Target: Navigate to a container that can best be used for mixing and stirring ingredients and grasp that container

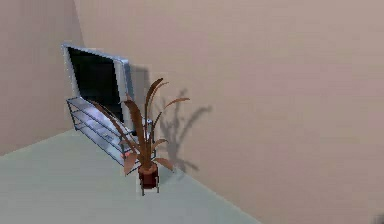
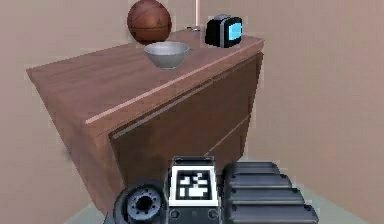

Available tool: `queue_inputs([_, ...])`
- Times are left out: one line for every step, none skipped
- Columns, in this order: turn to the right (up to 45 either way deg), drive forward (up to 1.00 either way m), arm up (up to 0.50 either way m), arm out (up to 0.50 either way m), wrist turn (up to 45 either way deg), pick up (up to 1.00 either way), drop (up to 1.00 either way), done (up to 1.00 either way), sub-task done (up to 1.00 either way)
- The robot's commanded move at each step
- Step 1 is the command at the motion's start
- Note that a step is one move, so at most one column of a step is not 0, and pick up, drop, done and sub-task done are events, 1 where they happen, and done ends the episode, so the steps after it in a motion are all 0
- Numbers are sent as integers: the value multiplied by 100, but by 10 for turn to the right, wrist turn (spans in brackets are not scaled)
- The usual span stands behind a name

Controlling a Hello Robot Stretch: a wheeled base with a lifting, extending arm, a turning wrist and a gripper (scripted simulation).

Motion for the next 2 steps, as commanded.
queue_inputs([0, 0, 0, 50, 0, 0, 0, 0, 0])
queue_inputs([0, 0, 0, 0, 450, 0, 0, 0, 0])
